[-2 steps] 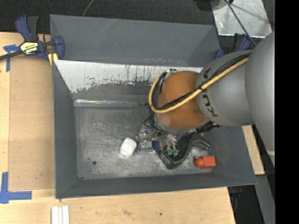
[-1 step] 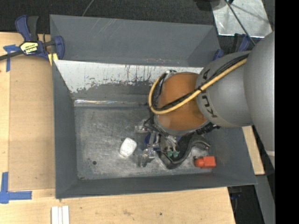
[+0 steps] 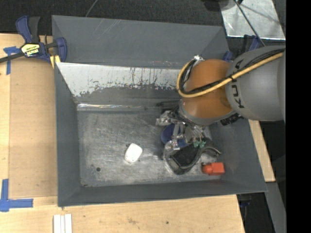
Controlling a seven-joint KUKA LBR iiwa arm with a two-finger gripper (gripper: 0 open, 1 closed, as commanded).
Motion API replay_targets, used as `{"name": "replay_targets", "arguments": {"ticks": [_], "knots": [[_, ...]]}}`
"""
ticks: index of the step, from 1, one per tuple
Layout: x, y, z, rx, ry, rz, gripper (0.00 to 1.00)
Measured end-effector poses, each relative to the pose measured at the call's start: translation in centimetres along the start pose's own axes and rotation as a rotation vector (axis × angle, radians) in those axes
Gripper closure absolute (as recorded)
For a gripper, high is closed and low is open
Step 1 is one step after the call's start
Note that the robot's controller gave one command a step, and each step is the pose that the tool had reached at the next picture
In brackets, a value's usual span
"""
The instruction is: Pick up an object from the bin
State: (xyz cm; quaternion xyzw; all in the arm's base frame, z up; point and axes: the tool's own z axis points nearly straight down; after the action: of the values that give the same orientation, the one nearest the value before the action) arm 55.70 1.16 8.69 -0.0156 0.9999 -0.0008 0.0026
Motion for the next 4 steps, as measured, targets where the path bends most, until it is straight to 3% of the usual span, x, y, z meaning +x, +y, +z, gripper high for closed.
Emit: {"name": "replay_targets", "arguments": {"ticks": [1,2,3,4], "knots": [[-0.2,-6.8,1.3,-0.016,-0.008,-0.257,0.0],[-5.2,-9.7,-0.5,-0.02,0.022,-0.245,0.0],[-6.1,-12.9,-4.7,-0.008,0.005,-0.169,0.0],[-5.0,-14.0,-2.0,-0.012,-0.005,-0.04,0.0]]}}
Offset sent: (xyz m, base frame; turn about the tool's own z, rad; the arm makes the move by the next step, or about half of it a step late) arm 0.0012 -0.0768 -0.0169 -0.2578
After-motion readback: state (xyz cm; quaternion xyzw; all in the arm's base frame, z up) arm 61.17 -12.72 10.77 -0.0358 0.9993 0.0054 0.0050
